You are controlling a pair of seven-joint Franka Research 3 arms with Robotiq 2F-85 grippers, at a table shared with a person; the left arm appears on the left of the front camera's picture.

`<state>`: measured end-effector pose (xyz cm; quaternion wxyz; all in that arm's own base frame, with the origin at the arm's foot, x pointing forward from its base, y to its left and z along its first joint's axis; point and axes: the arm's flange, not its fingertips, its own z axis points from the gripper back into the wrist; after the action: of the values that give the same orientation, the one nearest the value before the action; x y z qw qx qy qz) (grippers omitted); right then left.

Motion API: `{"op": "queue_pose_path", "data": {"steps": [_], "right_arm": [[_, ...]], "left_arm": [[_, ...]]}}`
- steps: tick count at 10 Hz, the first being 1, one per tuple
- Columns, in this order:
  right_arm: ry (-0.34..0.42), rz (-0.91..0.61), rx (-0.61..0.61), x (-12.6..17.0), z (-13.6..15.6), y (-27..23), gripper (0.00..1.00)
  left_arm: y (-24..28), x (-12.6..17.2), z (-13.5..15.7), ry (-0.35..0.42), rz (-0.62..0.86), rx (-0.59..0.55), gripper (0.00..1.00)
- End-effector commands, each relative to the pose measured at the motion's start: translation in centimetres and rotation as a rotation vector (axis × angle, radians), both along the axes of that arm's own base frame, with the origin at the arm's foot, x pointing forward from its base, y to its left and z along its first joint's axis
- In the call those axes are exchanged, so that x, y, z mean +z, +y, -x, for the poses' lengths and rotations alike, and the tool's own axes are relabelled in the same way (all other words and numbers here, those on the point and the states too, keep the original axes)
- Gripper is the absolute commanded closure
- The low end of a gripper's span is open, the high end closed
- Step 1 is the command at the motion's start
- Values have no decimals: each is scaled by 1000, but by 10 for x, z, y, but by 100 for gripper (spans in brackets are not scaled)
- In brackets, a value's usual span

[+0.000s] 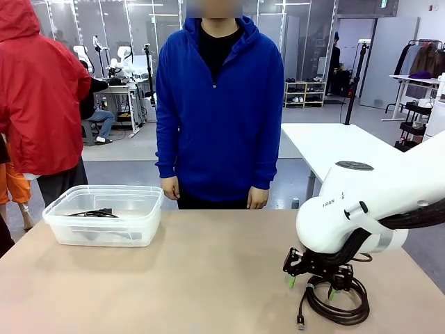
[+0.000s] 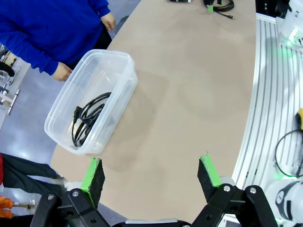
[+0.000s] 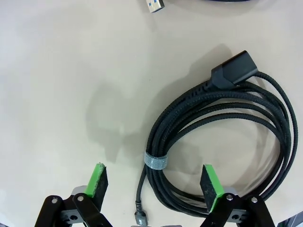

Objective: Organize and store the cables.
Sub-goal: Place the USB Extension Cable into the Organizing box.

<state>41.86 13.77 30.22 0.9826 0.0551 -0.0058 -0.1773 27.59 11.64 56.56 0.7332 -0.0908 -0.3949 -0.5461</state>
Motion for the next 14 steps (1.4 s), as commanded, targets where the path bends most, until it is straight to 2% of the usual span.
{"op": "queue_pose_path", "data": {"steps": [1,3,4,6,7,9,10,11,14], "right_arm": [[-43,52,-62,-1,-8,18,0],[-41,74,-68,-4,-12,19,0],[-39,72,-65,-3,-14,20,25],[-36,99,-66,-5,-17,22,83],[-39,107,-66,-5,-19,23,100],[-29,120,-78,-6,-23,22,100],[-22,126,-78,-8,-25,22,97],[-18,134,-75,-8,-25,24,100],[-19,156,-62,-2,-22,27,100]], "left_arm": [[0,1,2,3,-3,-10,0],[0,1,2,3,-3,-10,0],[0,1,2,3,-3,-10,0],[0,1,2,3,-3,-10,0],[0,1,2,3,-3,-10,0],[0,1,2,3,-3,-10,0],[0,1,2,3,-3,-10,0],[0,1,2,3,-3,-10,0],[0,1,2,3,-3,-10,0]]}}
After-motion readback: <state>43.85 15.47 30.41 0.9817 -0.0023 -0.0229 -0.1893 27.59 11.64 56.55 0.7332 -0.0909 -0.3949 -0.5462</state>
